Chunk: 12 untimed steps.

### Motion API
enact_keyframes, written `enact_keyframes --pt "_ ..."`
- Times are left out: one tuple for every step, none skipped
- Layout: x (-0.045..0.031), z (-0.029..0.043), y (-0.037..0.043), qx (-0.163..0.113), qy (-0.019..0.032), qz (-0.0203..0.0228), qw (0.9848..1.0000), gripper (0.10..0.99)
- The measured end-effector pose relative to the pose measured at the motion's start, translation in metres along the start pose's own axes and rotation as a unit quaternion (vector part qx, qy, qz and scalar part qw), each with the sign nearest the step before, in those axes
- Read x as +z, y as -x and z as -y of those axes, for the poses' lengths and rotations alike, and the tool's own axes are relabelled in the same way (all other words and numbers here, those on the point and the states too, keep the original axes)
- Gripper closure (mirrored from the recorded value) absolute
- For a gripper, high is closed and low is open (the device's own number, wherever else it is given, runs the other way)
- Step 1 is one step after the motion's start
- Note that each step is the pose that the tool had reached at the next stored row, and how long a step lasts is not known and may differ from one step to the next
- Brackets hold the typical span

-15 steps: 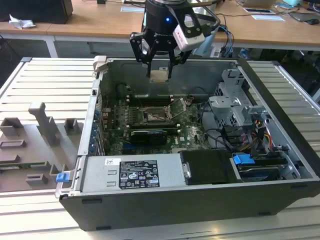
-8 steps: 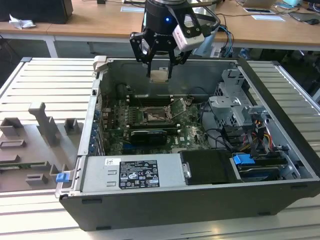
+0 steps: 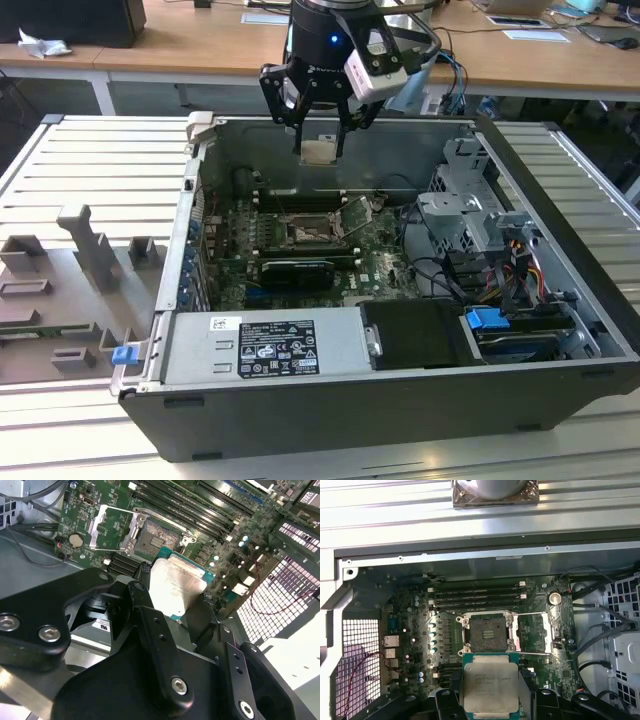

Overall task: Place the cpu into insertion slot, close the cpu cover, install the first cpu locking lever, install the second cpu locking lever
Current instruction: 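Place the cpu into insertion slot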

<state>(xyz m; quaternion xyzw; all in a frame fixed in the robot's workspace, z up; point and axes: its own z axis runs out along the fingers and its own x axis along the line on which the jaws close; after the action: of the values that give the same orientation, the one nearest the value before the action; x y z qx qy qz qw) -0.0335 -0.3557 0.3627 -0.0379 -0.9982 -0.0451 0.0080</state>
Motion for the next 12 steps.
enact_keyframes --pt "0.0 0.0 0.0 0.001 0.0 0.0001 1.0 0.557" --pt "0.0 0.0 0.0 0.001 0.0 0.0001 1.0 0.557" --pt "0.0 0.0 0.0 0.002 0.0 0.0002 1.0 0.557" --pt "0.0 0.0 0.0 0.003 0.0 0.0002 1.0 0.557" --pt "0.0 0.0 0.0 0.003 0.0 0.0003 1.0 0.557" --pt "0.0 0.0 0.0 0.004 0.0001 0.0003 1.0 0.557" --pt "0.0 0.0 0.0 0.005 0.0001 0.0004 1.0 0.557" --pt "0.0 0.0 0.0 0.006 0.0001 0.0005 1.0 0.557" --pt "0.0 0.0 0.0 0.007 0.0001 0.0006 1.0 0.557" --pt "0.0 0.0 0.0 0.008 0.0002 0.0008 1.0 0.557" --pt "0.0 0.0 0.0 0.01 0.0002 0.0009 0.9999 0.557" --pt "0.0001 0.0 0.0 0.015 0.0003 0.0013 0.9999 0.557"
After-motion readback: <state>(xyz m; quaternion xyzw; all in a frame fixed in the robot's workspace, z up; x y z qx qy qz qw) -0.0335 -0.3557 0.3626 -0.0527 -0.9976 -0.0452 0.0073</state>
